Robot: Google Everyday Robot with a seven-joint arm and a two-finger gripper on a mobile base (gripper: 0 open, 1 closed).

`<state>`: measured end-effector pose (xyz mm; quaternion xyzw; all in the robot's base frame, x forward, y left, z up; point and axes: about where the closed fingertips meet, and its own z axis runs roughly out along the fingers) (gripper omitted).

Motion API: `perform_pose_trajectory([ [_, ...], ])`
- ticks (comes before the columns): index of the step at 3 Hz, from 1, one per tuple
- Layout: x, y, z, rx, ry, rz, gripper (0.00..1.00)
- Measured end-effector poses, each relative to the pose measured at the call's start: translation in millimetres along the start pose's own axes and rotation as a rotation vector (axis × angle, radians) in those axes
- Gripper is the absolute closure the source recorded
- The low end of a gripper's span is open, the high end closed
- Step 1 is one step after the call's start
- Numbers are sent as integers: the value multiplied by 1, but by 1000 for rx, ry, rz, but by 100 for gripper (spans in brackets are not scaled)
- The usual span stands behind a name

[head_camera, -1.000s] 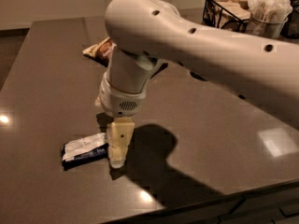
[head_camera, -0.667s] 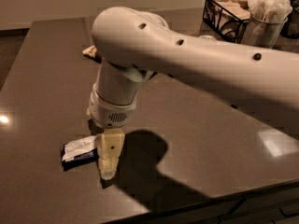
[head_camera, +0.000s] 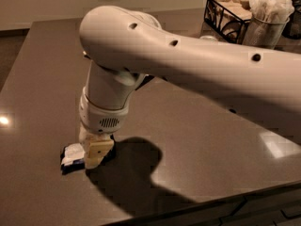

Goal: Move rxbar blueberry near brown chip bag

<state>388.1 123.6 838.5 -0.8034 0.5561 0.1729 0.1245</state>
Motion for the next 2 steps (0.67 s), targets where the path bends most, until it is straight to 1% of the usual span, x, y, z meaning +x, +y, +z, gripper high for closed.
perform_pose_trajectory([
  [1,1,0,1,-11,-6,8,71],
  [2,11,-1,-8,3,-25,39,93],
])
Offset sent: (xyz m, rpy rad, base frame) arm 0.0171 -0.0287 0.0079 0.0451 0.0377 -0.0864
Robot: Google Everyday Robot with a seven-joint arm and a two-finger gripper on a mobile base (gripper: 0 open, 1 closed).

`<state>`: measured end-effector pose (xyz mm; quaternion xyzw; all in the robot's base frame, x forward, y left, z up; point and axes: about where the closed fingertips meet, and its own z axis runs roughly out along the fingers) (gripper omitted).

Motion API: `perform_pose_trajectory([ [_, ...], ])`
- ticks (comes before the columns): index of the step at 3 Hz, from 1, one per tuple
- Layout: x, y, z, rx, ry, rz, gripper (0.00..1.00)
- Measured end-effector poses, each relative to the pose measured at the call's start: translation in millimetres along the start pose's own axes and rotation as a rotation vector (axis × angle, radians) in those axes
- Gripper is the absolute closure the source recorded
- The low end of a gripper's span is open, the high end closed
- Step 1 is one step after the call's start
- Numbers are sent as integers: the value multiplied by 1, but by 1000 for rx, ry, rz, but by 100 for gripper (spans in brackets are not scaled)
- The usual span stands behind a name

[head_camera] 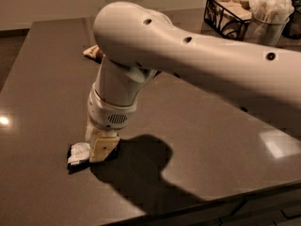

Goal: Move rxbar blueberry near brown chip bag

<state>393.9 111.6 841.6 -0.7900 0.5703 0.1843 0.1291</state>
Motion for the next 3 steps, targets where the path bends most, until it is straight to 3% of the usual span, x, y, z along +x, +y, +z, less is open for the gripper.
perform_pose_trajectory([
  [1,23,-11,-30,63,-28,78,100],
  [3,69,-59,-96,220,-126,252,100],
])
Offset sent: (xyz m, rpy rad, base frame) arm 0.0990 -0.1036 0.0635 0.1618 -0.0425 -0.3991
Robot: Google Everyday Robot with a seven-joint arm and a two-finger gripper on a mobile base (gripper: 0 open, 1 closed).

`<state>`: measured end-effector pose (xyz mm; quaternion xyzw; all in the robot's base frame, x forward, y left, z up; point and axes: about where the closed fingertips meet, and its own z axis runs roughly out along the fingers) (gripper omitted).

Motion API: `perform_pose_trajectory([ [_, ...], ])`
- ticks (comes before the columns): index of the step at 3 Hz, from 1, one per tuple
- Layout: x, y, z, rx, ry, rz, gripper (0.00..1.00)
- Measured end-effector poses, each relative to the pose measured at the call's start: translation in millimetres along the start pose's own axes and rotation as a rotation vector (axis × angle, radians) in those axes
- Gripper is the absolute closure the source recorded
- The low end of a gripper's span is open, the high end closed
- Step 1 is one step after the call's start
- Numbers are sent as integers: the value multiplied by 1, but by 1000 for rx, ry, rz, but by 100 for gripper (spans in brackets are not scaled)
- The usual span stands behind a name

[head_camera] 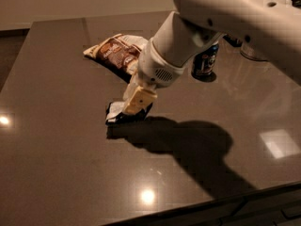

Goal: Move rxbar blueberry near brown chip bag

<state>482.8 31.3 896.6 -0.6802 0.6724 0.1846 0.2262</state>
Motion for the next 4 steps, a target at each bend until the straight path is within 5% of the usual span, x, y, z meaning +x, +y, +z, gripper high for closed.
perform_pose_trajectory([
  [2,-5,-68,-27,136,-111,69,100],
  [4,-15,-114,-26,280,-108,123,58],
])
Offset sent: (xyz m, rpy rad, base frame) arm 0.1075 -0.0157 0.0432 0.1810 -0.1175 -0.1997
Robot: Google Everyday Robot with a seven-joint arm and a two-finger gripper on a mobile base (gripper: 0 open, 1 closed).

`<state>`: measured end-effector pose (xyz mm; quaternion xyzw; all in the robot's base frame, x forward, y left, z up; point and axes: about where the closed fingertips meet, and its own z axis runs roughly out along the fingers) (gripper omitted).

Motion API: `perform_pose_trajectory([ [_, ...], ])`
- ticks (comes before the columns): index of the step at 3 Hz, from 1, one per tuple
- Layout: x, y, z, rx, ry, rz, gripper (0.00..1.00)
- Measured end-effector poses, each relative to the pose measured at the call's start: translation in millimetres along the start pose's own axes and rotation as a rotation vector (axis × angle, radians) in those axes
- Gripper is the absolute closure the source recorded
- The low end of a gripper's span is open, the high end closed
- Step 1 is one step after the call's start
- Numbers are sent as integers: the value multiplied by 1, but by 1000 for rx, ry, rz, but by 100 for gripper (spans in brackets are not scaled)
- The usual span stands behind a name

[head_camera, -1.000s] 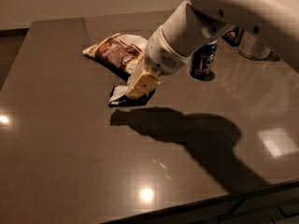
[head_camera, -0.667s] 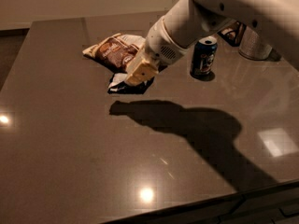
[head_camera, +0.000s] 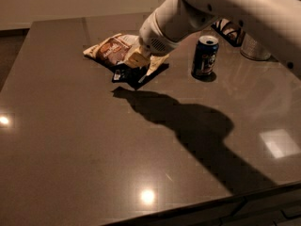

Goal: Move rxbar blueberry near brown chip bag

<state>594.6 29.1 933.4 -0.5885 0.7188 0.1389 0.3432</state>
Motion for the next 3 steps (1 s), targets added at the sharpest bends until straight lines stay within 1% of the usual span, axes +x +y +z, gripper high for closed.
perform_pose_trajectory([
  [1,-3,-12,9,48,5,27,35],
  [2,-4,-11,9,47,5,26,12],
  [3,-5,-10,10,45,5,24,0],
])
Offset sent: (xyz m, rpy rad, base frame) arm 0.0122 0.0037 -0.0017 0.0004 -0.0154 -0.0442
